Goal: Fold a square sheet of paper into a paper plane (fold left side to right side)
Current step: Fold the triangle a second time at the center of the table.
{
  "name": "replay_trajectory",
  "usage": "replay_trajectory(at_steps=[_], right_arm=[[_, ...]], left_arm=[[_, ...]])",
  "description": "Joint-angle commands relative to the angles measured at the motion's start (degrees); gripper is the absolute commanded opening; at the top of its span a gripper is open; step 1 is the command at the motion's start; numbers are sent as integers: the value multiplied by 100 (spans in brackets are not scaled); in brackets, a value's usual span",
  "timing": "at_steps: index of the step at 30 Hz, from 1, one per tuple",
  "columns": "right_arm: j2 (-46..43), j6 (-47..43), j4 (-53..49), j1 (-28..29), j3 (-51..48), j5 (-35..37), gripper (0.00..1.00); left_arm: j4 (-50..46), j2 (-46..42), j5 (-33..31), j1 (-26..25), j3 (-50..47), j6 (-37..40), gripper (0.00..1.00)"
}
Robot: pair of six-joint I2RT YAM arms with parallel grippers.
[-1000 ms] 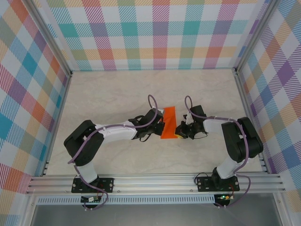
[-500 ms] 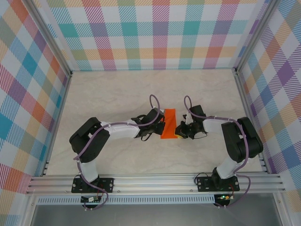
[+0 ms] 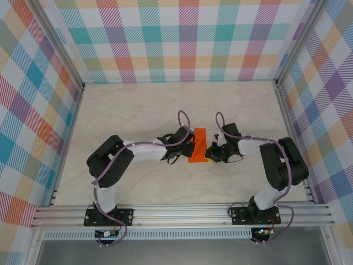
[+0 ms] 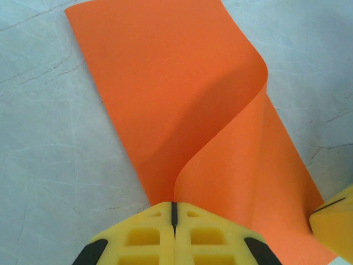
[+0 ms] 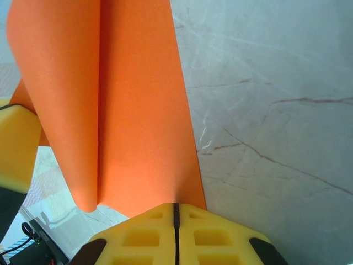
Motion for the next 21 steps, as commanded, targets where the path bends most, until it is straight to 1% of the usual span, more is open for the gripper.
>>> replay_trajectory(at_steps=[1,21], right_arm=[[209,-120,-476,81,-57,362,7],[263,-153,-501,81,-36,362,7]], left_arm=[[-42,95,-2,69,153,67,0],[-43,403,71,78,318,61,0]])
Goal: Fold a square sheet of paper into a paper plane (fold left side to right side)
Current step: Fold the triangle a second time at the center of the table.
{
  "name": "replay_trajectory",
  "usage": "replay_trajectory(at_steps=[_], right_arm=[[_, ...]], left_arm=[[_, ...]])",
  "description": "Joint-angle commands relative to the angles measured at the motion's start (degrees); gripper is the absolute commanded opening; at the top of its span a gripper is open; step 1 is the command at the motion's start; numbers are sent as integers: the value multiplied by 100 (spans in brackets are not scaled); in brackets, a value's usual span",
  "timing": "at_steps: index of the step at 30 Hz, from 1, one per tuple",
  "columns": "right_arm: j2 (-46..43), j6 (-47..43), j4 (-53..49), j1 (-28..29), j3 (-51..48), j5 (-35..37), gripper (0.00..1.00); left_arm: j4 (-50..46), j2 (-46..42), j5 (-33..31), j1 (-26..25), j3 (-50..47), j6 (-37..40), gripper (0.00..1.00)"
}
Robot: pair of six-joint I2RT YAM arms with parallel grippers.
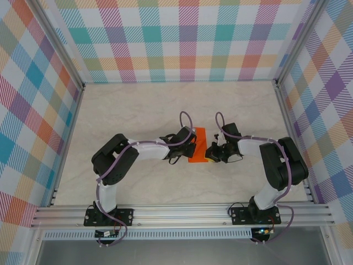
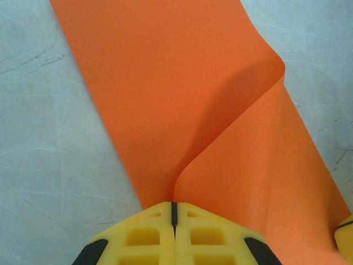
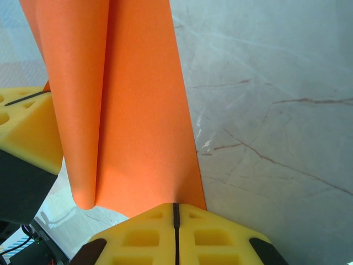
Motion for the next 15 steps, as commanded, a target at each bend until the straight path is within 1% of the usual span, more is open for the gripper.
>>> replay_trajectory(at_steps=[1,15], right_arm=[[249,-145,-461,75,-67,362,7],[253,-158,-503,78,-52,385,7]], left_arm=[[-49,108,76,81,182,56,0],[6,29,129,78,165,65,0]])
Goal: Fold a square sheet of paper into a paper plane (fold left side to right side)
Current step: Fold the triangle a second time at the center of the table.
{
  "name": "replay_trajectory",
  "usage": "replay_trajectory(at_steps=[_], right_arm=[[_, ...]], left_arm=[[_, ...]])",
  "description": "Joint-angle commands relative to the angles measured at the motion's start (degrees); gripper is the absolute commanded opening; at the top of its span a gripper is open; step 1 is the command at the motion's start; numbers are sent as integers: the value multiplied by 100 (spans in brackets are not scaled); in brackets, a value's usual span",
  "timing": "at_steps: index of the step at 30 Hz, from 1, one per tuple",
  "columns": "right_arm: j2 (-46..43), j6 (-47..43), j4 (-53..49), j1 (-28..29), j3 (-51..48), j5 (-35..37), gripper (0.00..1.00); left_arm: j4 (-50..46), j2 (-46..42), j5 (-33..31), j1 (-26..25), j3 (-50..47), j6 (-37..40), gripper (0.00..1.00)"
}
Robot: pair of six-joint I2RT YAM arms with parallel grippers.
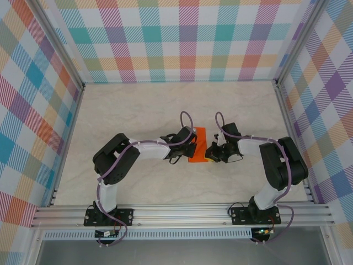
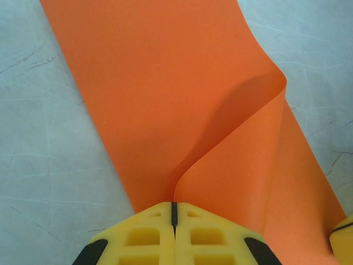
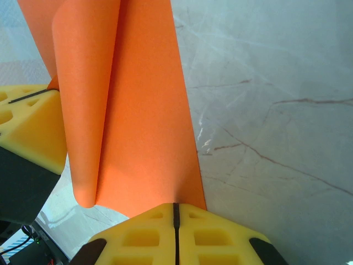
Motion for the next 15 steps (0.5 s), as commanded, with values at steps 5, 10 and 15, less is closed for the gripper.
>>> replay_trajectory(at_steps=[5,10,15], right_arm=[[252,-140,-485,75,-62,386,7],[267,-139,-501,79,-54,386,7],[278,-142,-507,81,-55,388,7]], left_arm=[[8,-3,48,70,117,55,0],[25,24,57,71,137,56,0],[29,42,57,71,152,52,0]])
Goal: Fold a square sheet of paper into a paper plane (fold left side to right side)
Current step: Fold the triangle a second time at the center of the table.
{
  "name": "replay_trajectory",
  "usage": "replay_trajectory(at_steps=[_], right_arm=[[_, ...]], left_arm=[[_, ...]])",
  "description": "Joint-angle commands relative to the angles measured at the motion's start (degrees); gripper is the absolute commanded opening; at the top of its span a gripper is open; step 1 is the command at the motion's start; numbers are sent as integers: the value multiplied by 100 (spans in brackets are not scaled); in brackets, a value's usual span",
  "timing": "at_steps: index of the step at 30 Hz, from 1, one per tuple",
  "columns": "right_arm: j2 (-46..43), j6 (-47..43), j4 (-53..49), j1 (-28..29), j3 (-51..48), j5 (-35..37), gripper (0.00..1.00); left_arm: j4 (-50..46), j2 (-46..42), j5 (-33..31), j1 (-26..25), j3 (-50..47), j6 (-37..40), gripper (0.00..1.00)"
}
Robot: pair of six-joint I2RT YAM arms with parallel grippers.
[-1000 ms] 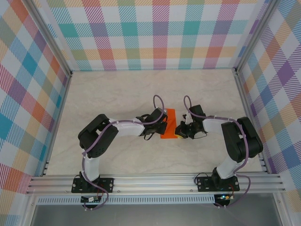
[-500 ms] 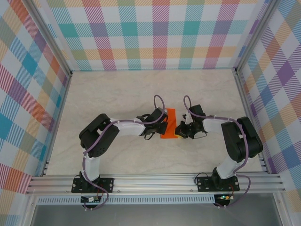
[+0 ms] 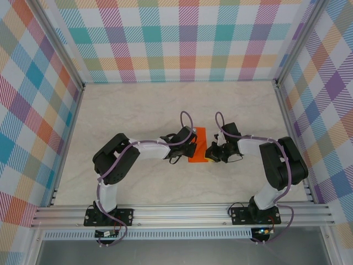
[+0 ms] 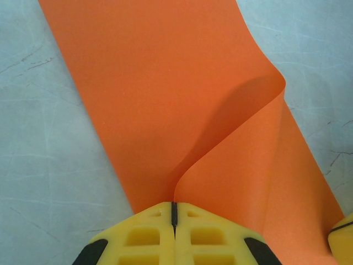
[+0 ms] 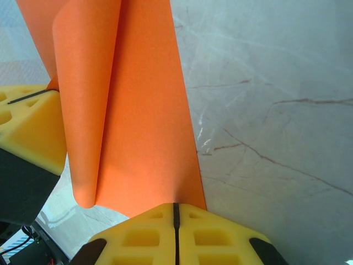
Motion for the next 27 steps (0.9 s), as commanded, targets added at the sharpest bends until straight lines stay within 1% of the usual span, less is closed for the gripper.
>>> replay_trajectory(at_steps=[1,27], right_arm=[[267,-140,-476,79,-80,392,7],[258,-158,-534,79,-72,410,7]], left_arm=[[36,43,40,66,148,55,0],[37,131,-6,65,181,61,0]])
